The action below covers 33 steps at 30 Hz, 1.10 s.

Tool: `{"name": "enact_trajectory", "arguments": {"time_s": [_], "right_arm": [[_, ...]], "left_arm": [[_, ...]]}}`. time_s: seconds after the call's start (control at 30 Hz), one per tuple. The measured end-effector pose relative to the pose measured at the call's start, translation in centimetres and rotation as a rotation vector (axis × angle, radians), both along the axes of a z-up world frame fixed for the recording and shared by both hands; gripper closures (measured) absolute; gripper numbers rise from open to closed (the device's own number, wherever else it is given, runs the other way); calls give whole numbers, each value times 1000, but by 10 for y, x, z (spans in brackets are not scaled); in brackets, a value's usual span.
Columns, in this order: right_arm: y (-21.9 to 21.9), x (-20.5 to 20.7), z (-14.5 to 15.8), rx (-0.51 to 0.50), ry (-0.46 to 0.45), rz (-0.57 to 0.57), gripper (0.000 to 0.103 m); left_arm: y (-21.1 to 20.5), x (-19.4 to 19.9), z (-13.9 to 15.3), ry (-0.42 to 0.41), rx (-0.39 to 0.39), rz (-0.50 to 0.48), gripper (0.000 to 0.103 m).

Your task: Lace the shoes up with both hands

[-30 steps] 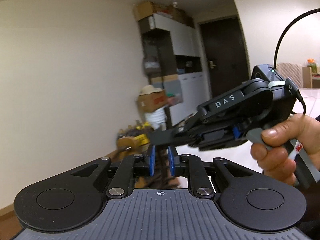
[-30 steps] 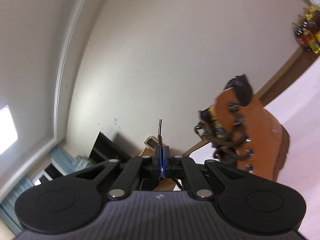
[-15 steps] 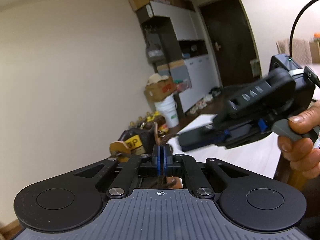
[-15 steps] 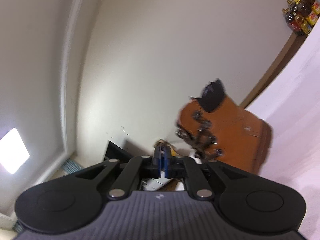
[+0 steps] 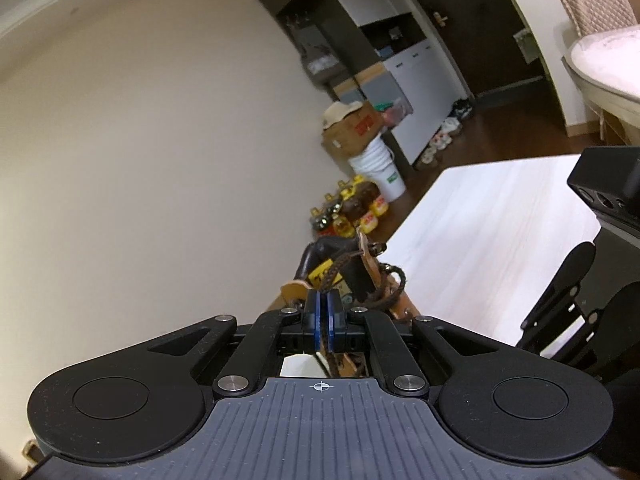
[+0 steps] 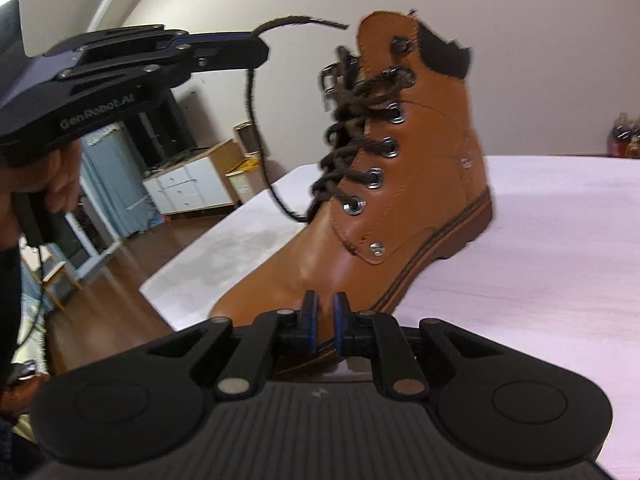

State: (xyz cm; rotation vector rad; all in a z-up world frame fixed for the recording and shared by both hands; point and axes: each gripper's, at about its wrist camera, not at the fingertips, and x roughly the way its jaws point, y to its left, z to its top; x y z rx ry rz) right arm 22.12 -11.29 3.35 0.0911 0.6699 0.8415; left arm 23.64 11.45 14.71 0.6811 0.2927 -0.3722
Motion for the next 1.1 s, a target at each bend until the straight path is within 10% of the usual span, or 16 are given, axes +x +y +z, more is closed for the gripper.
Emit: {"name": "enact_trajectory", "arguments": {"time_s": [0.33,1.1], "right_arm": [[32,19,-18,173,38,71,83],[-14,34,-23,166,8,-93,83]], "left_arm": [[-22,-14,-8,-35,26,34,99],[-19,-23,-14,2,-22,41,99]]}}
